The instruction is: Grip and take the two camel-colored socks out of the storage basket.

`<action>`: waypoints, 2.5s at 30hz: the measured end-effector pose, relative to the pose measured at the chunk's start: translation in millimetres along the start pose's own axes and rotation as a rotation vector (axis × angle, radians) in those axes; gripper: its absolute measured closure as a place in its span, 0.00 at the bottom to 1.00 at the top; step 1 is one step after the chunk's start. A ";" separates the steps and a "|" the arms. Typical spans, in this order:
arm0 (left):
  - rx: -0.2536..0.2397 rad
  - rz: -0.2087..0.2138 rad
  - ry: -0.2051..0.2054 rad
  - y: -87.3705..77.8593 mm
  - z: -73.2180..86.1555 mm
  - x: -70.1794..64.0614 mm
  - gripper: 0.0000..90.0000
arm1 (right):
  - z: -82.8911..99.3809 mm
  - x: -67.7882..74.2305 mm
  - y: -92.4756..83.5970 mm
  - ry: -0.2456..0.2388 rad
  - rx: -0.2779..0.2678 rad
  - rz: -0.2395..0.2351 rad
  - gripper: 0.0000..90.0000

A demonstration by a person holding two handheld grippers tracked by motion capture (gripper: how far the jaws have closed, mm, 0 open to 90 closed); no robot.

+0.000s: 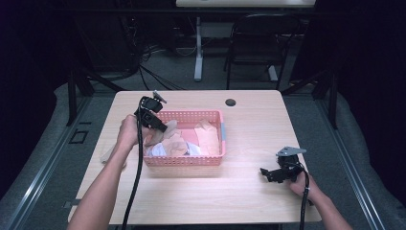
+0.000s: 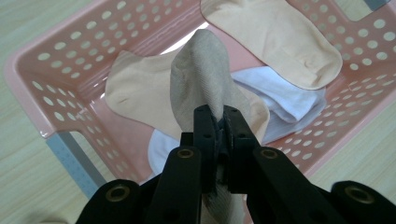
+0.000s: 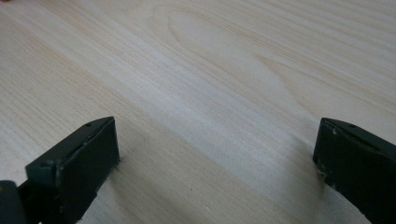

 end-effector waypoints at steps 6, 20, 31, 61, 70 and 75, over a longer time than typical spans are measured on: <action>-0.011 -0.007 0.006 -9.5 -3.2 3.3 0.95 | 0.0 0.0 0.0 0.000 0.000 0.000 0.00; -0.056 -0.027 0.010 -39.8 -14.1 11.1 0.95 | -0.1 0.0 0.1 0.000 0.000 0.001 0.00; -0.083 -0.057 -0.012 -63.4 -10.6 28.1 0.95 | -0.1 0.0 0.2 0.001 -0.002 -0.002 0.00; -0.103 -0.150 -0.180 -106.6 50.8 102.7 0.95 | -0.1 -0.2 0.2 -0.002 -0.002 0.000 0.00; -0.064 -0.171 -0.249 -98.9 79.6 123.3 0.95 | -0.2 -0.2 0.3 -0.002 -0.003 -0.003 0.00; -0.059 -0.164 -0.276 -92.2 90.9 129.0 0.95 | -0.2 -0.2 0.3 -0.002 -0.003 -0.002 0.00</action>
Point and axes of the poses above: each handheld gripper's, and its own axes: y roughly forward along the jaws, z roughly out of its underside, x roughly to its left, the point moved 3 cm from there along y, roughly forward along the jaws, and after that the axes turned 15 degrees about -z, right-handed, at the moved point
